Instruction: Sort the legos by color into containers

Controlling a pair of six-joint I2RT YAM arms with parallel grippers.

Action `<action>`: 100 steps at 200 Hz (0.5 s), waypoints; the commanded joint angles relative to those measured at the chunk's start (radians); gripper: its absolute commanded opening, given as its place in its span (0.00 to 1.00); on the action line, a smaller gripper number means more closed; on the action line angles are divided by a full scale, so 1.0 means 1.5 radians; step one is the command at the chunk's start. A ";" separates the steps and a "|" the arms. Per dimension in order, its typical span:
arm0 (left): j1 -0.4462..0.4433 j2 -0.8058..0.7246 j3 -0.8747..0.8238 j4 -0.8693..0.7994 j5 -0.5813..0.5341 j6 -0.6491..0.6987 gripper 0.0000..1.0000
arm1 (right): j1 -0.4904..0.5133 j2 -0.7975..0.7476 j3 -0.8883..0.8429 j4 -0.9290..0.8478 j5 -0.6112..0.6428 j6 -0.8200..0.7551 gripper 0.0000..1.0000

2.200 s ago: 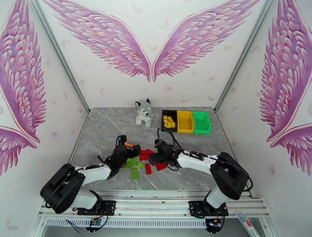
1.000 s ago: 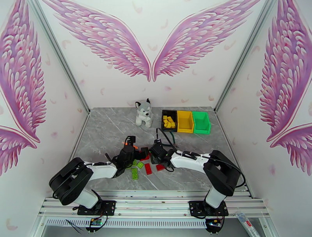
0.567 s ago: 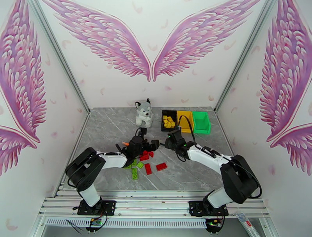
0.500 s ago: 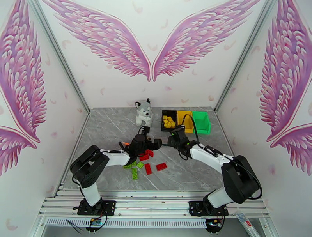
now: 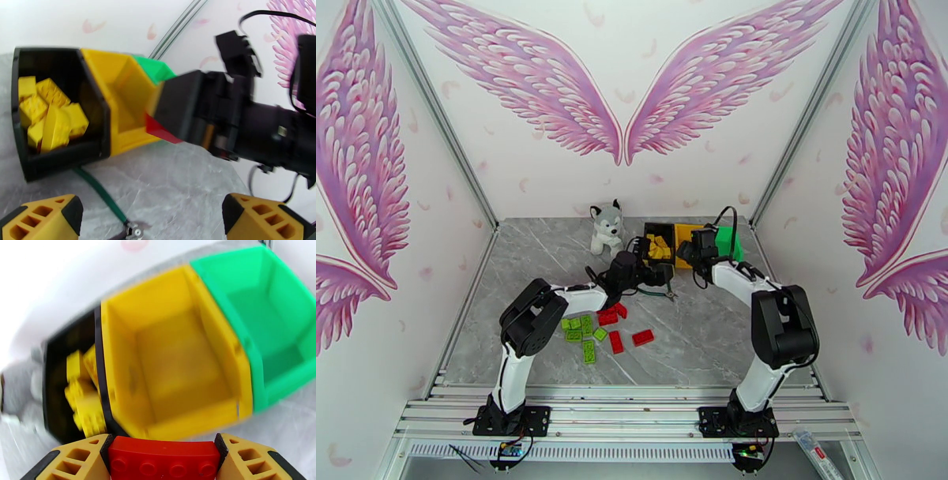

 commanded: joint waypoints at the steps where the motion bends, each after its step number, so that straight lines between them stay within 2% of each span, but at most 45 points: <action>1: -0.001 -0.005 0.020 -0.041 0.001 0.037 0.99 | -0.013 0.041 0.071 -0.028 -0.010 0.013 0.59; 23: 0.002 -0.021 0.002 -0.046 -0.012 0.047 0.99 | -0.017 0.076 0.128 -0.053 -0.005 0.011 0.65; 56: 0.012 -0.054 -0.052 -0.033 -0.024 0.046 0.99 | -0.017 0.107 0.169 -0.066 -0.015 0.006 0.84; 100: 0.018 -0.115 -0.124 -0.018 -0.062 0.051 0.99 | -0.012 0.081 0.138 -0.036 -0.048 0.000 0.84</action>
